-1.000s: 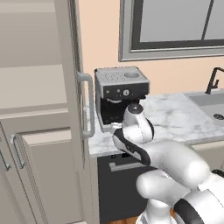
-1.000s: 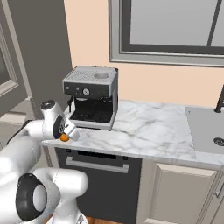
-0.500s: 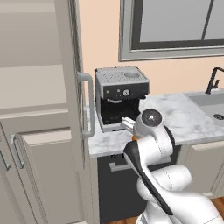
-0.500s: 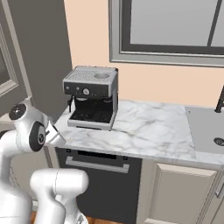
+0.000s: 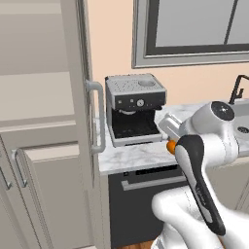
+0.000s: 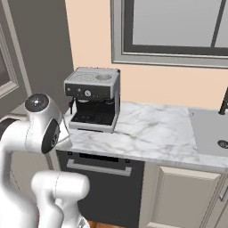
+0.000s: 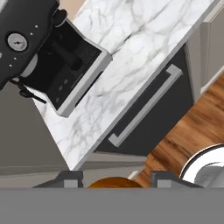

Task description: Pick the tangerine from the counter and place it in the cabinet. Then close the cabinet.

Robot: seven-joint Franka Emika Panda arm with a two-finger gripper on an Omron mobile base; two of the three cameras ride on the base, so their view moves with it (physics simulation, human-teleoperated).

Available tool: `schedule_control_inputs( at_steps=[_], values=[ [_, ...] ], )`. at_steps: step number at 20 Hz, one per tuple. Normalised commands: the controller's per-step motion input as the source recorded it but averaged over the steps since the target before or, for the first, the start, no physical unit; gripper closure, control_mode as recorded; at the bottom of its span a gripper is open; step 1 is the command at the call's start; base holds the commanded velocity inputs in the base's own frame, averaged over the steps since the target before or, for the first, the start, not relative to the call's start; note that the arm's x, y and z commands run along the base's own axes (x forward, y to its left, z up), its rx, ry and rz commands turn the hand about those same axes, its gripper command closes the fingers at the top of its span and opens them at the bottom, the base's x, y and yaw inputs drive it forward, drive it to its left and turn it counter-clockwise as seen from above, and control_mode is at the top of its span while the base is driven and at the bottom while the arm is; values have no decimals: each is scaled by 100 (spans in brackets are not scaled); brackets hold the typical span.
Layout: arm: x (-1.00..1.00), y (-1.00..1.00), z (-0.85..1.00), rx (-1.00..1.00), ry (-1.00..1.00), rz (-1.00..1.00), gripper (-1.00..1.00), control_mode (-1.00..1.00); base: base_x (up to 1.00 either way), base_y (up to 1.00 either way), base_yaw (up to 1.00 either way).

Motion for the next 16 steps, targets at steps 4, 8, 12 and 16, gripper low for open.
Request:
schedule_control_inputs(
  at_steps=[4, 8, 12, 16],
  values=[
    [-36, -12, -1, 7, -3, 0, 100, -100, 0, 0, 0],
    [-12, 0, 0, 1, -2, 0, 100, -100, 0, 0, 0],
    [-2, 0, 0, 0, 0, 0, 100, -100, 0, 0, 0],
    [-11, 0, 0, 0, -2, 0, 100, -100, 0, 0, 0]
  ],
)
